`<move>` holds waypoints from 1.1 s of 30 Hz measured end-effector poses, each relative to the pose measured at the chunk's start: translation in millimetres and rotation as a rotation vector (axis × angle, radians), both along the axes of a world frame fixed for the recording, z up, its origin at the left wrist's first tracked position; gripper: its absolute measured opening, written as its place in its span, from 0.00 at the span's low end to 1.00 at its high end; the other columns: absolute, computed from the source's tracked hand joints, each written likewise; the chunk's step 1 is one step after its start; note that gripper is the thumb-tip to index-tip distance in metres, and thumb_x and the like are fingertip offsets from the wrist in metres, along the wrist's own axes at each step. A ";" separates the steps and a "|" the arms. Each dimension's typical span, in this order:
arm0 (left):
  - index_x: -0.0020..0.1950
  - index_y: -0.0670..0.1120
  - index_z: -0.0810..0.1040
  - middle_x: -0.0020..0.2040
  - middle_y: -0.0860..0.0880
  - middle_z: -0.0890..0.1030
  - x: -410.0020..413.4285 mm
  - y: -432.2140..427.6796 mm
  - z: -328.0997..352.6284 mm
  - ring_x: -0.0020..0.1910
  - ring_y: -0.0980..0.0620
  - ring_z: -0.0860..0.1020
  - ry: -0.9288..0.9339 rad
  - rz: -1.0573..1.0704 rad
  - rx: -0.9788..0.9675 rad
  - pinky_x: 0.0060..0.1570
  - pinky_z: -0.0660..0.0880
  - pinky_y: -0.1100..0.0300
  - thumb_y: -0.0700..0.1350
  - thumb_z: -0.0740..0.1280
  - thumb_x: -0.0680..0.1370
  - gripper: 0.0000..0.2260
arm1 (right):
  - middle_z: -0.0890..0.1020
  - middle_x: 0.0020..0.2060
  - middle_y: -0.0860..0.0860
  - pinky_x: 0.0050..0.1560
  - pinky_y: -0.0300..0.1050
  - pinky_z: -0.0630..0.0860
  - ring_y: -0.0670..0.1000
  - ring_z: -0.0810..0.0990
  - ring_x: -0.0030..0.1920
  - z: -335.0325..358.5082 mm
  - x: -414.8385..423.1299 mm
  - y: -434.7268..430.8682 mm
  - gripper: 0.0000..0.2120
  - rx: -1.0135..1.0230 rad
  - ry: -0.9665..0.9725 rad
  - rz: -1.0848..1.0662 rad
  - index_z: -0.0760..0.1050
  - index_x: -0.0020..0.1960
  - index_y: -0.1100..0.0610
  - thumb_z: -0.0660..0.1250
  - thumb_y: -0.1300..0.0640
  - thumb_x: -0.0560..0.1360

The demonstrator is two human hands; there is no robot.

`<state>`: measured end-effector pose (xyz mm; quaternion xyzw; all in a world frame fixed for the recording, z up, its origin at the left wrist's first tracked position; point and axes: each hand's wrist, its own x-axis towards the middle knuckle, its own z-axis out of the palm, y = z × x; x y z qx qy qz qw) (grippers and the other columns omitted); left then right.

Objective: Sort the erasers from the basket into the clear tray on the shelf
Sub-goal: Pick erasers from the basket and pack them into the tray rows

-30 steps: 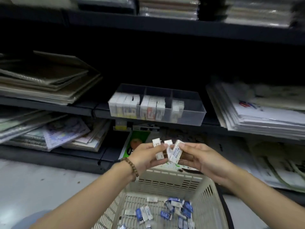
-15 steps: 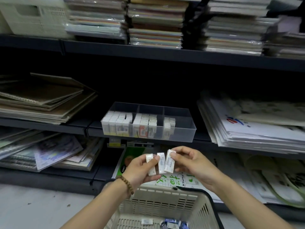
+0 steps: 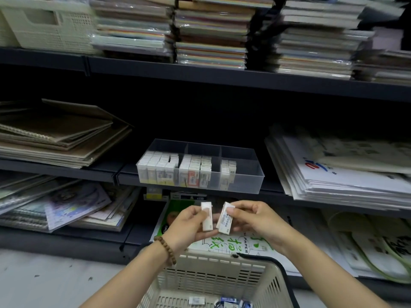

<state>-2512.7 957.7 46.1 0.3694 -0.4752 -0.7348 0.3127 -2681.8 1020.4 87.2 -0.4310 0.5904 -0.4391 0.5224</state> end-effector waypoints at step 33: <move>0.59 0.51 0.76 0.54 0.52 0.79 -17.3 -19.8 17.2 0.43 0.55 0.82 -0.048 0.094 -0.510 0.40 0.78 0.65 0.47 0.72 0.70 0.18 | 0.83 0.53 0.54 0.46 0.38 0.79 0.50 0.83 0.51 5.8 0.2 -17.4 0.15 -0.210 -0.153 -0.043 0.76 0.60 0.56 0.68 0.56 0.74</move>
